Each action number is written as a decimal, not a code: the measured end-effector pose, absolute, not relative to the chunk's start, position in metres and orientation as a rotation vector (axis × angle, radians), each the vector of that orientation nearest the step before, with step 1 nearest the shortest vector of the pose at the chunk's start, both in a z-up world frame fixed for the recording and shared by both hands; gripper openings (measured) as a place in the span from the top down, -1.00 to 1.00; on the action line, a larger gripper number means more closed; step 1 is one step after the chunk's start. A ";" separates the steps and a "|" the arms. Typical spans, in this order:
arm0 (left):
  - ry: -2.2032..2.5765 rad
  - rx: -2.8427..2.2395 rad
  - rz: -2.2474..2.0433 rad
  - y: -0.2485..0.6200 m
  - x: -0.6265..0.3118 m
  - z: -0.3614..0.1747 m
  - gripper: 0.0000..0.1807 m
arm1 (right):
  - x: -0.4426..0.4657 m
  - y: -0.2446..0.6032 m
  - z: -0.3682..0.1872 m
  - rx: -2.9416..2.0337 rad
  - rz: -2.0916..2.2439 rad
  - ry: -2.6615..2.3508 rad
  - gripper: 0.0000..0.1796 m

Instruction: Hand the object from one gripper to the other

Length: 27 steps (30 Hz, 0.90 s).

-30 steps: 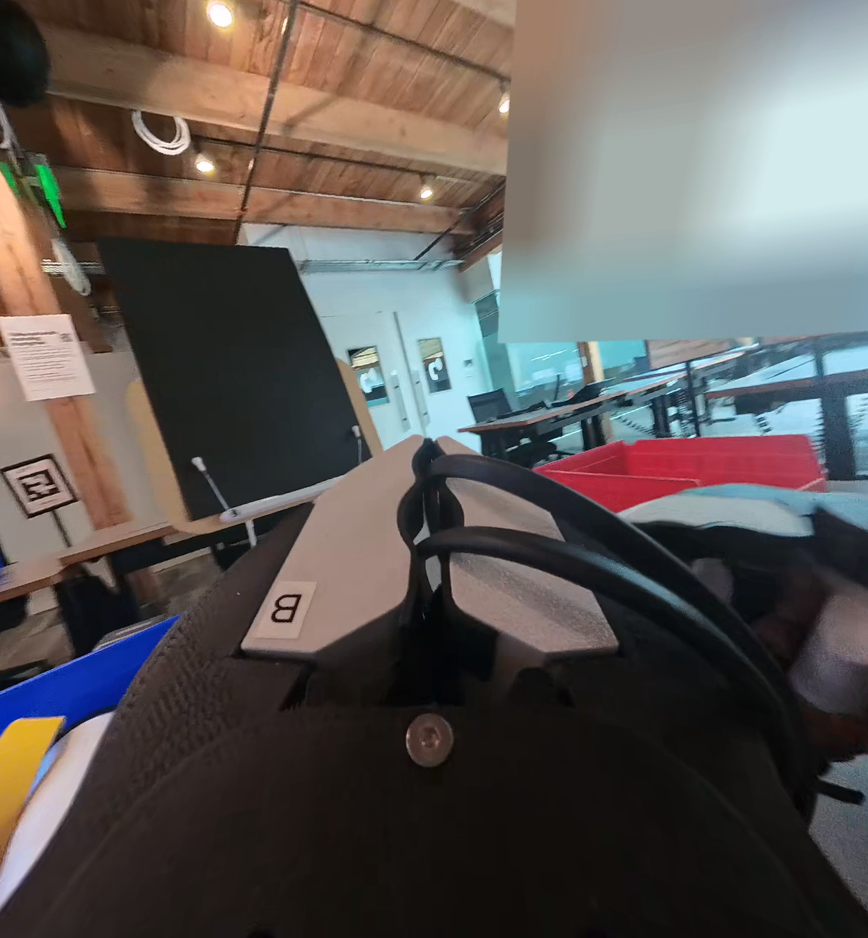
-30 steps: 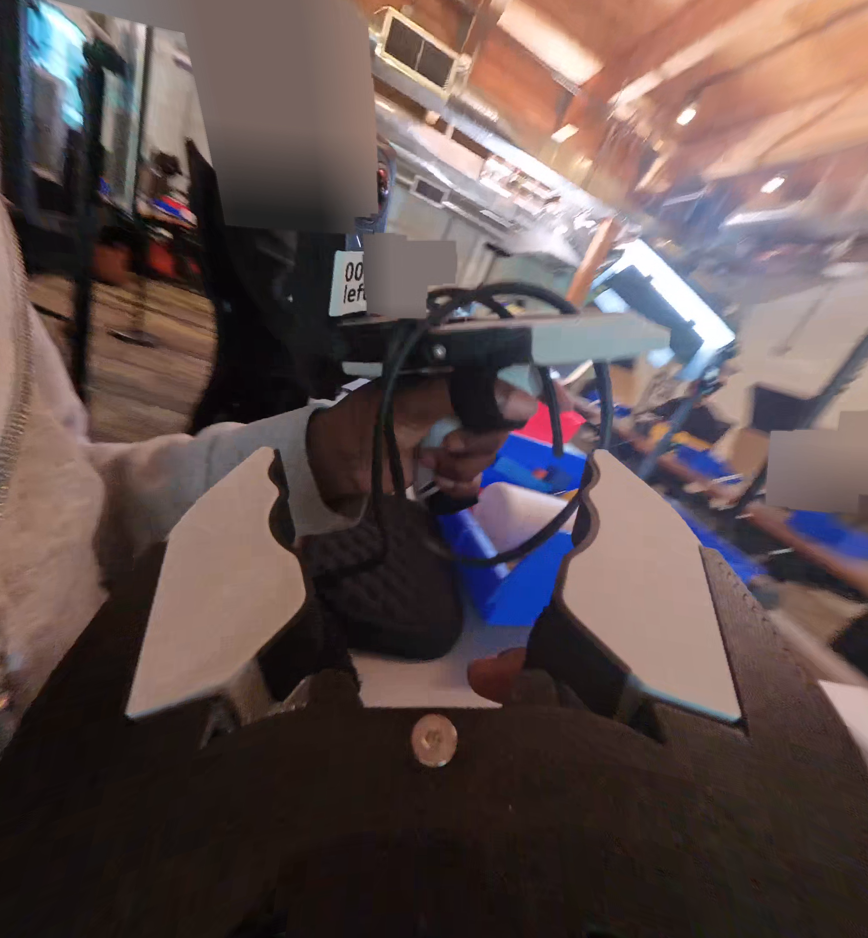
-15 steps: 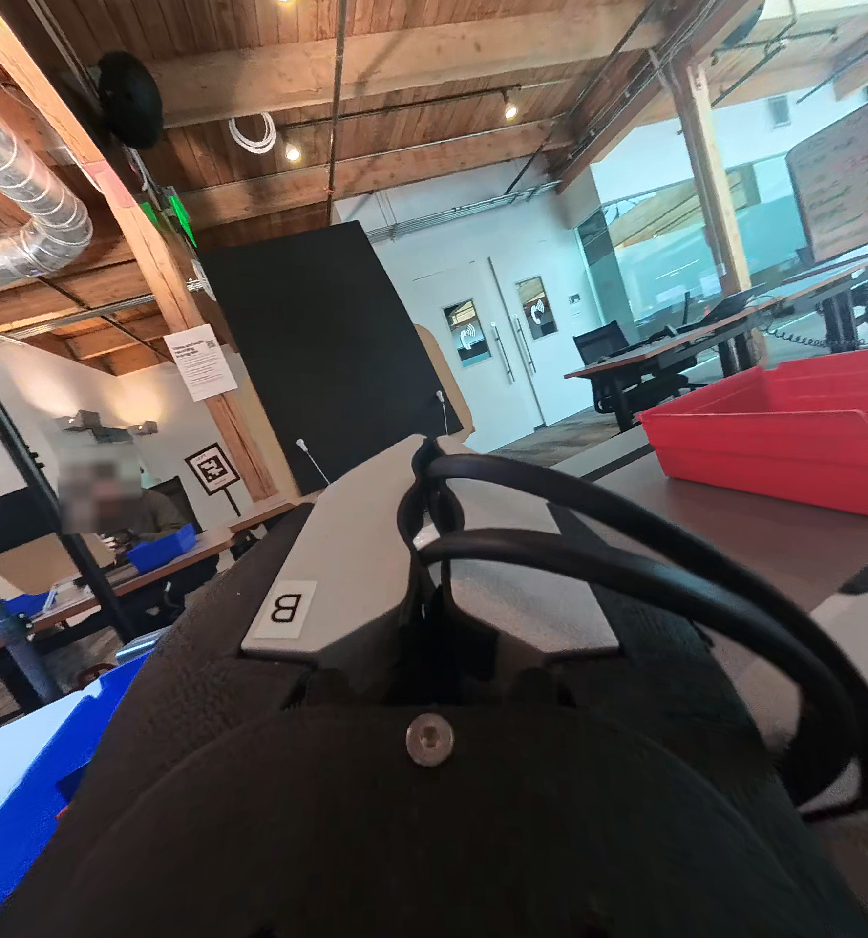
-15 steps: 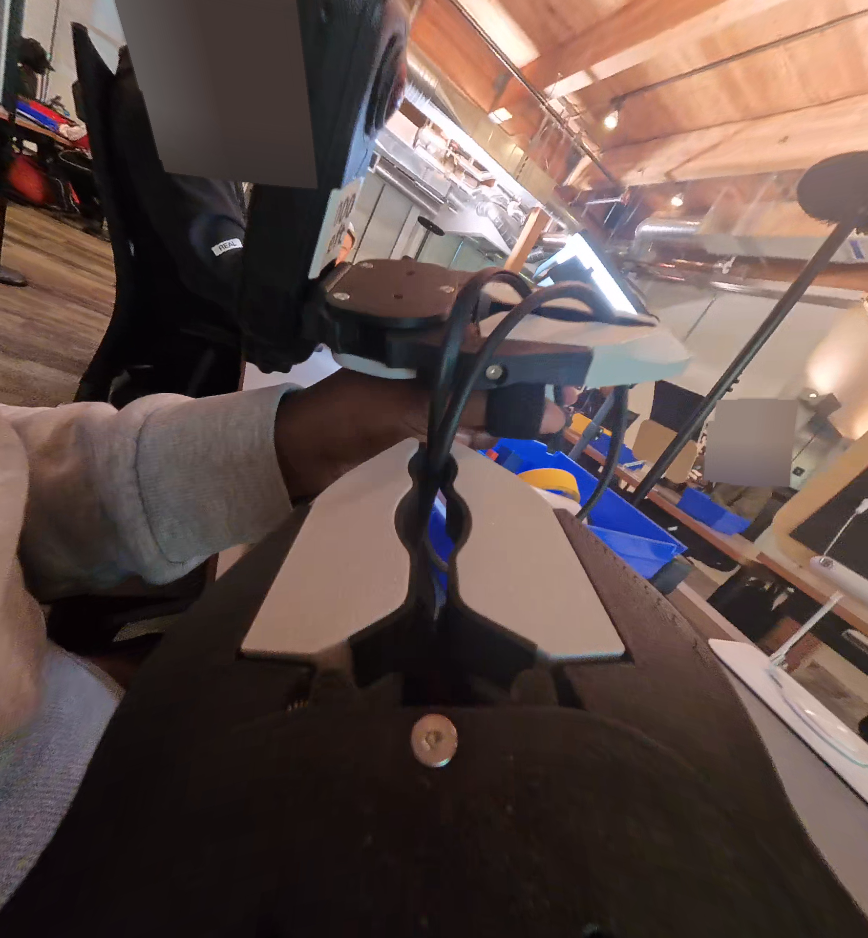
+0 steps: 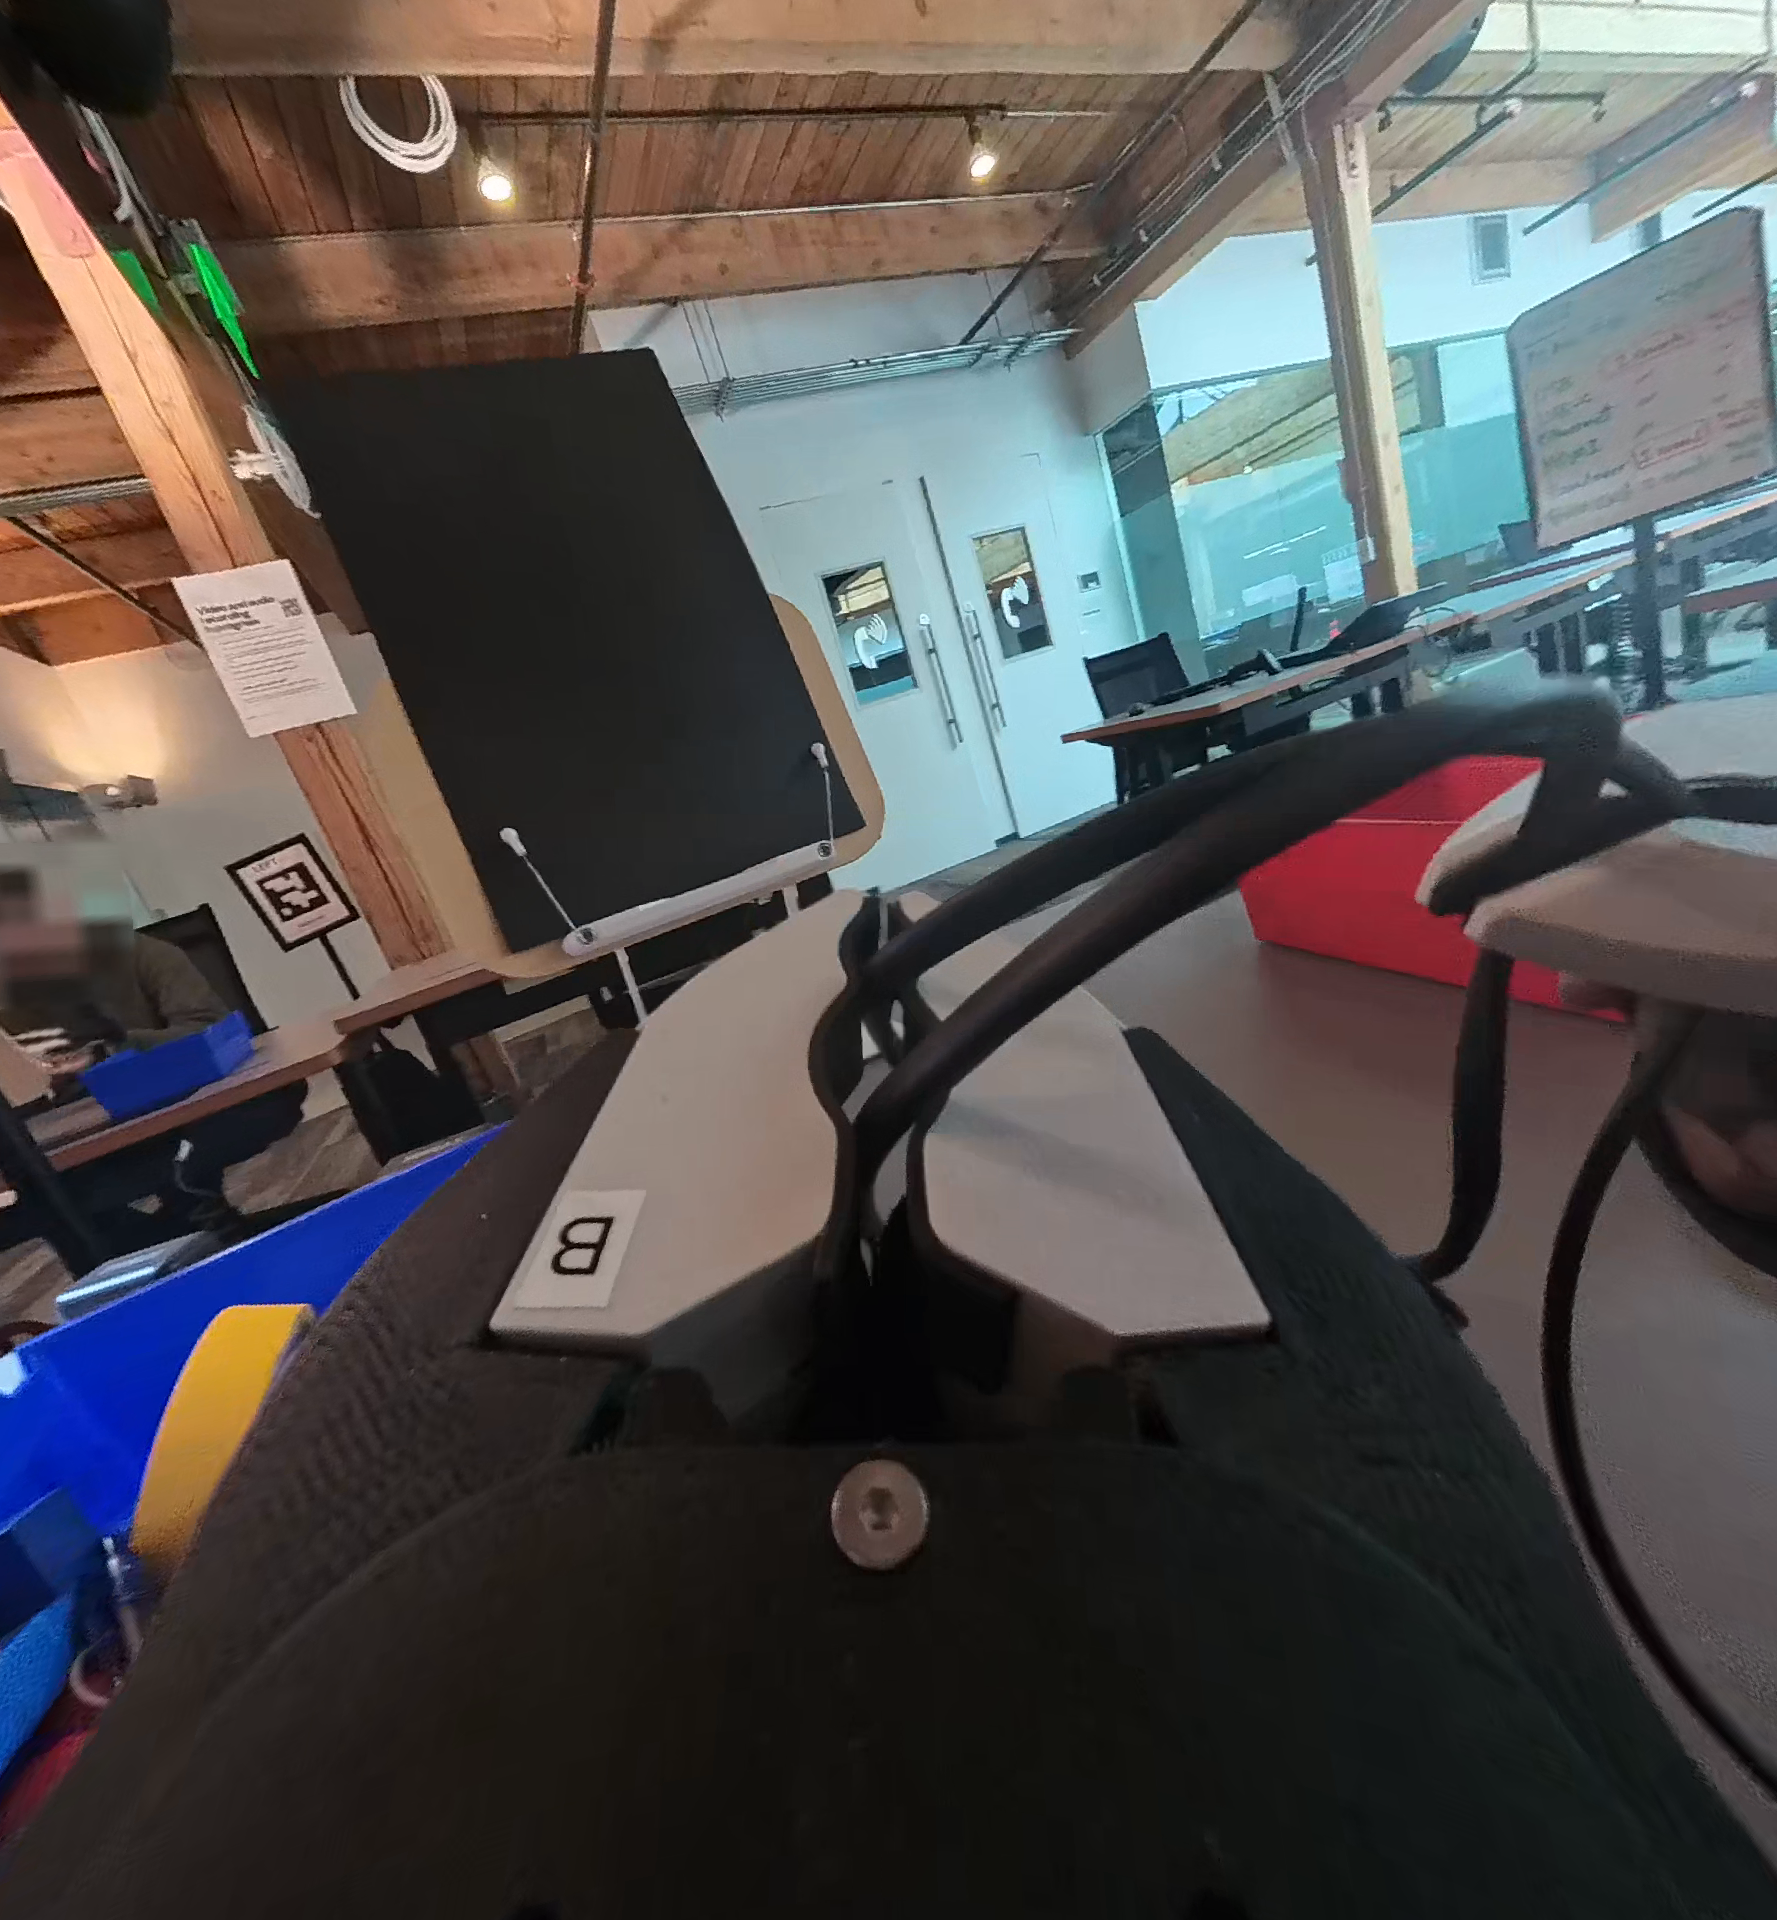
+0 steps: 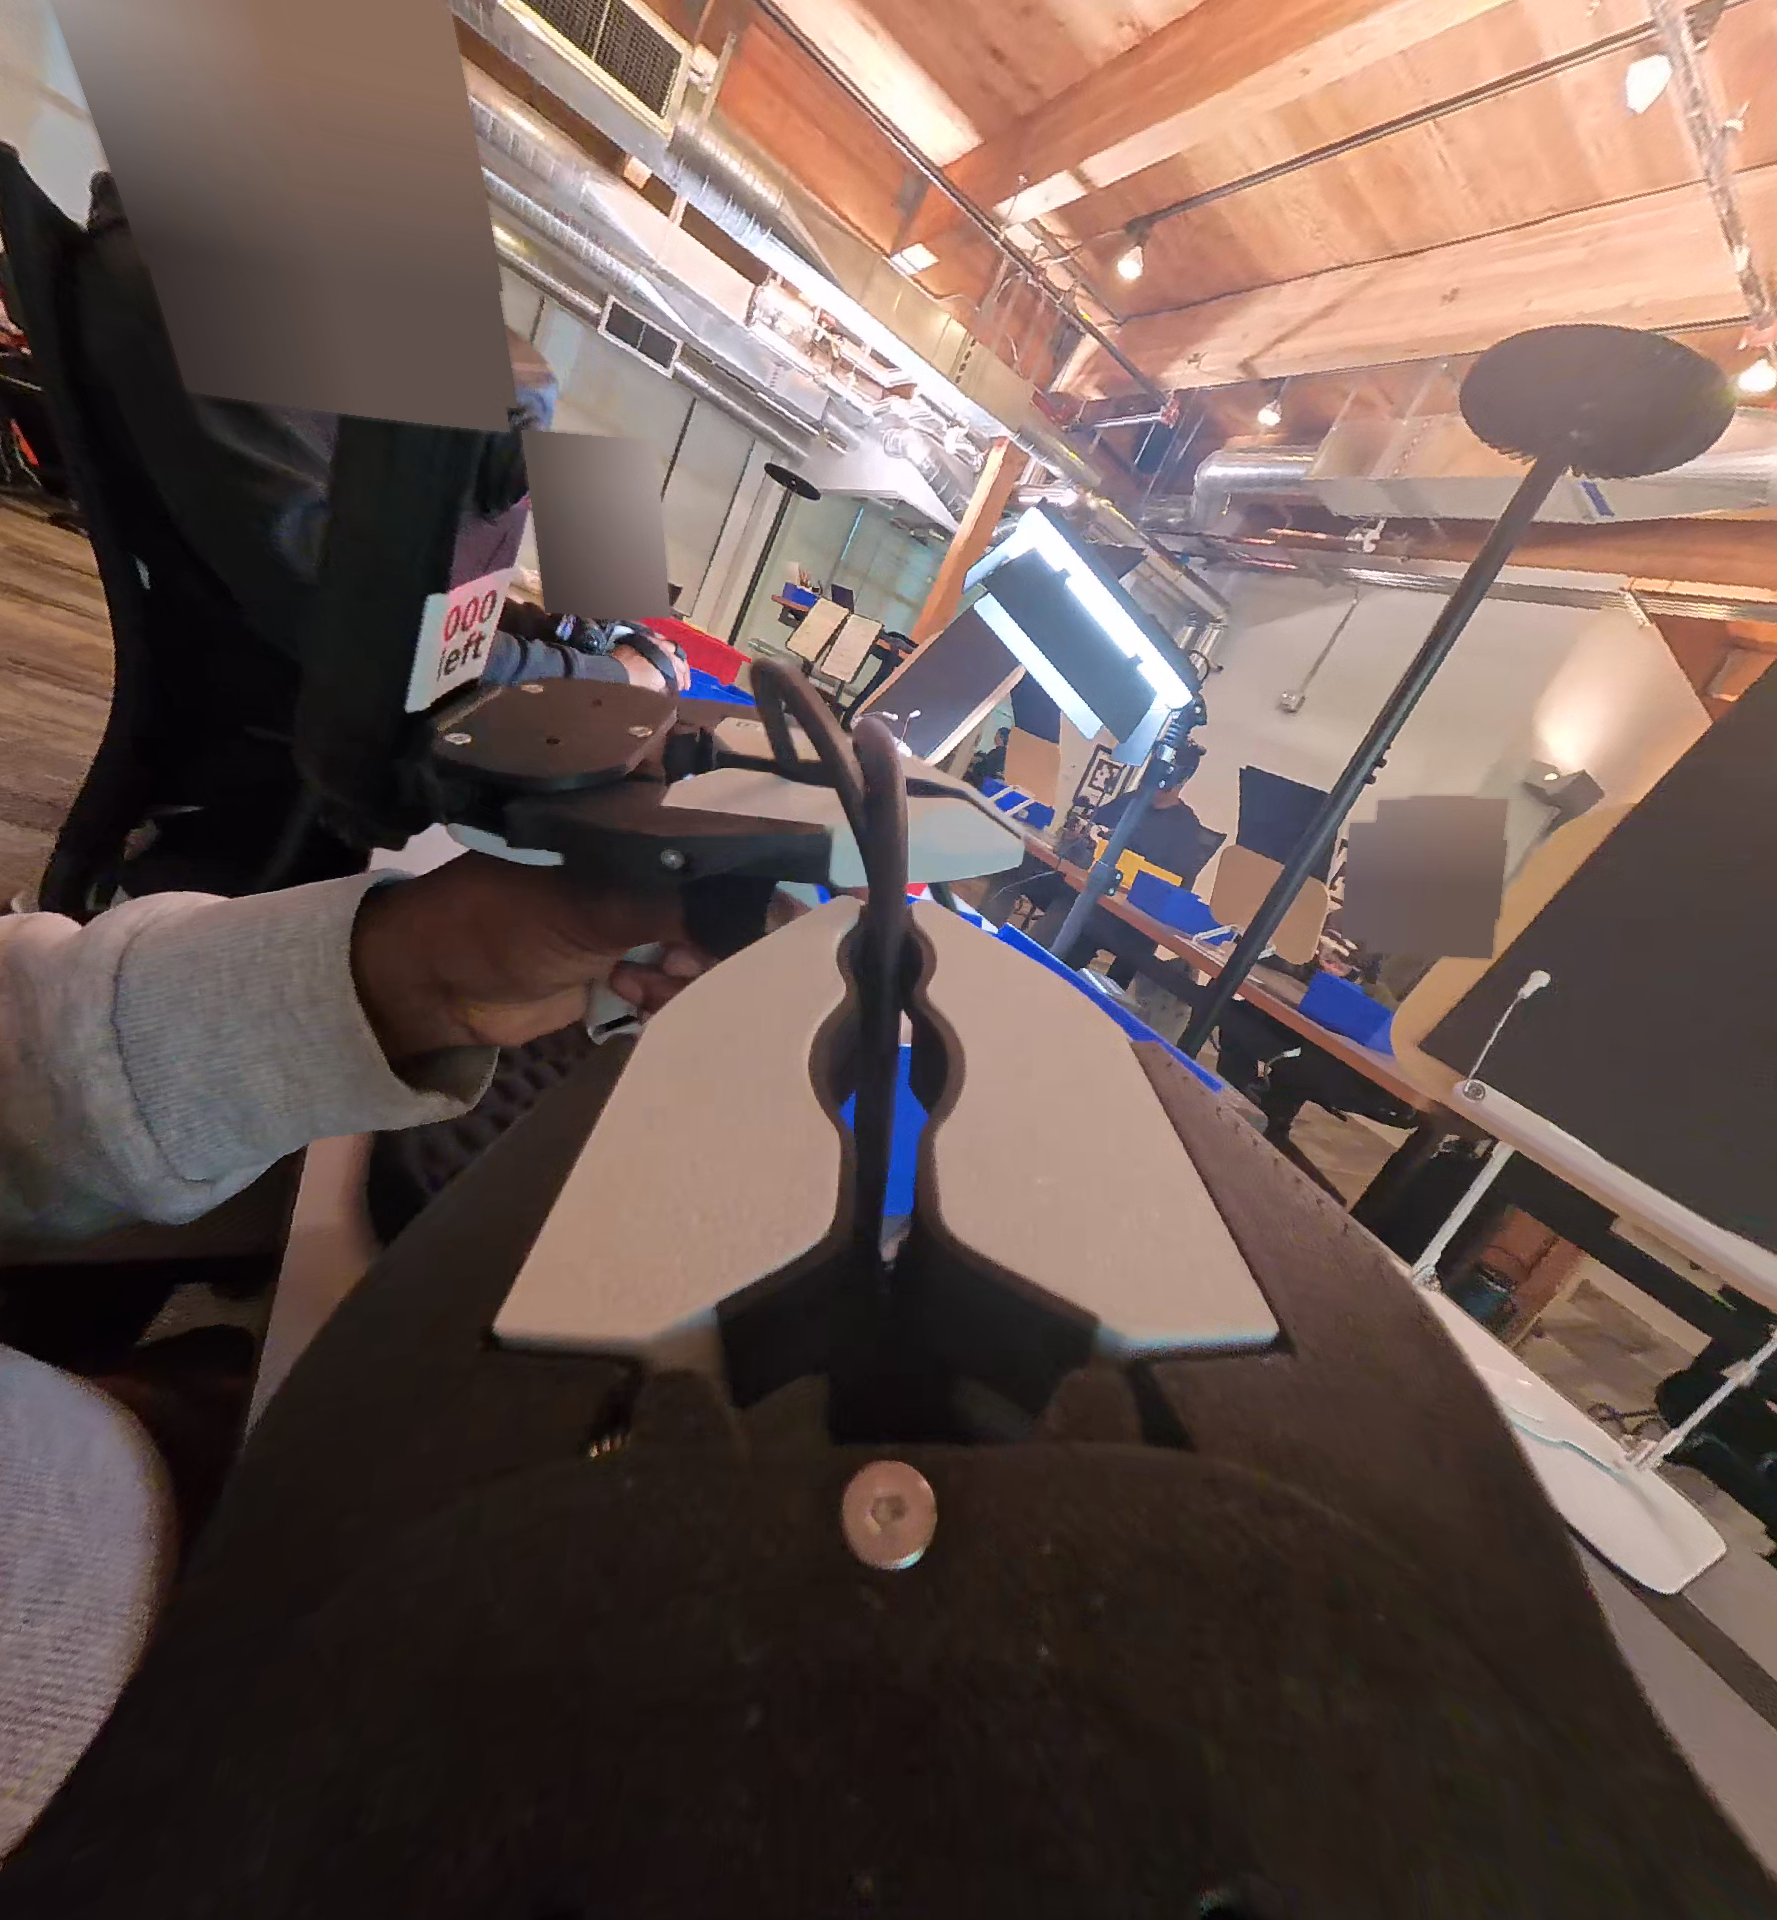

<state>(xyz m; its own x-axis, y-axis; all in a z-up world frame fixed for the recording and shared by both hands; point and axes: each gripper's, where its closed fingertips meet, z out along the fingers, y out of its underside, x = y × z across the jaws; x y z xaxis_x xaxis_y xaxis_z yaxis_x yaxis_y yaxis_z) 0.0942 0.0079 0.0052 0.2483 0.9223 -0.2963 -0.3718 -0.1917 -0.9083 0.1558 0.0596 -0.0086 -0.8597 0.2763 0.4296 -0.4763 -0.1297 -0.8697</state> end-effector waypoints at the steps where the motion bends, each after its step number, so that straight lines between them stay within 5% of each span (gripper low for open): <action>1: -0.599 -1.258 1.275 0.010 0.094 0.003 0.98 | 0.154 0.062 -0.007 0.214 2.042 -1.661 0.95; 16: -0.352 -1.222 0.512 0.026 0.121 -0.030 0.50 | 0.117 0.106 0.026 0.103 1.968 -1.673 0.96; 27: -0.360 -1.185 0.574 0.023 0.111 -0.040 0.46 | 0.038 0.178 0.154 0.008 1.785 -1.550 0.95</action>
<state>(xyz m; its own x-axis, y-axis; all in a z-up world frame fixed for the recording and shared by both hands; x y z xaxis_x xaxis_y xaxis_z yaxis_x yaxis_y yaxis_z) 0.1113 0.0232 -0.0401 0.8038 0.5940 -0.0326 -0.2297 0.2593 -0.9381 0.0376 0.1779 0.1539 -0.7126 0.5260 0.4643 -0.5333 0.0238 -0.8456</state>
